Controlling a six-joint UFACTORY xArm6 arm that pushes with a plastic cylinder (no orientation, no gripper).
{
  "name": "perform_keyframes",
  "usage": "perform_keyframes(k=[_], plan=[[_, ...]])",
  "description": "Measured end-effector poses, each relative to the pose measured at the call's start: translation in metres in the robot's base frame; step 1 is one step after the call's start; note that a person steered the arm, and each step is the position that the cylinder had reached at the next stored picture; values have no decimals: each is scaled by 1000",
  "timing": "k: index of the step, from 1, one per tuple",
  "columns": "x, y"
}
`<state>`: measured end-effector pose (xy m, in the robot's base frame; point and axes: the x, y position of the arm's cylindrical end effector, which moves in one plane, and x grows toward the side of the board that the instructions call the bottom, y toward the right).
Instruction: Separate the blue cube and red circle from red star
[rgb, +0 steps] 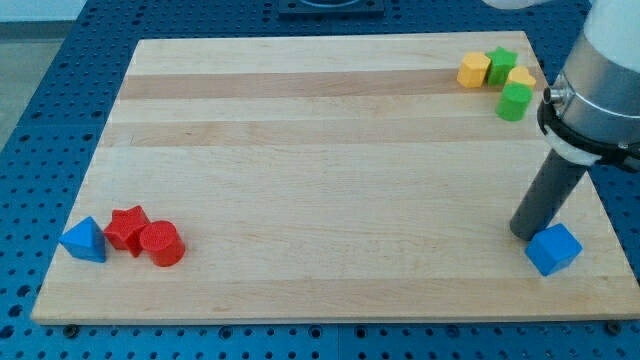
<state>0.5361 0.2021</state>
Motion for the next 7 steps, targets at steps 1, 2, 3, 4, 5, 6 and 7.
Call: perform_keyframes(k=[1, 2, 3, 4, 5, 6, 7], plan=[[0, 0], [-8, -37], [-10, -101], [-11, -151], [-12, -200], [-42, -241], [-83, -298]])
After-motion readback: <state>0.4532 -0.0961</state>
